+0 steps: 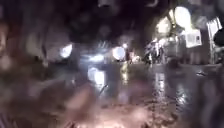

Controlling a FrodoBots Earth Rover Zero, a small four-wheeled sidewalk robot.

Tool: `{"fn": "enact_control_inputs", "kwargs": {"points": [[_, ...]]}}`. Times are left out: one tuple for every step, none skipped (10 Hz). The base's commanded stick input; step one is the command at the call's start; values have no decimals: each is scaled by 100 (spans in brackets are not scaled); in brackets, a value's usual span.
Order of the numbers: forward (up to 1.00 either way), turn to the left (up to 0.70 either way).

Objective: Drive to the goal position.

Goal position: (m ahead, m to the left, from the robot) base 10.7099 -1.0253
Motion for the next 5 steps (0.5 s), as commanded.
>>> {"fn": "enact_control_inputs", "kwargs": {"points": [[69, -34], [69, -34], [69, -34], [69, -34], [69, -35]]}}
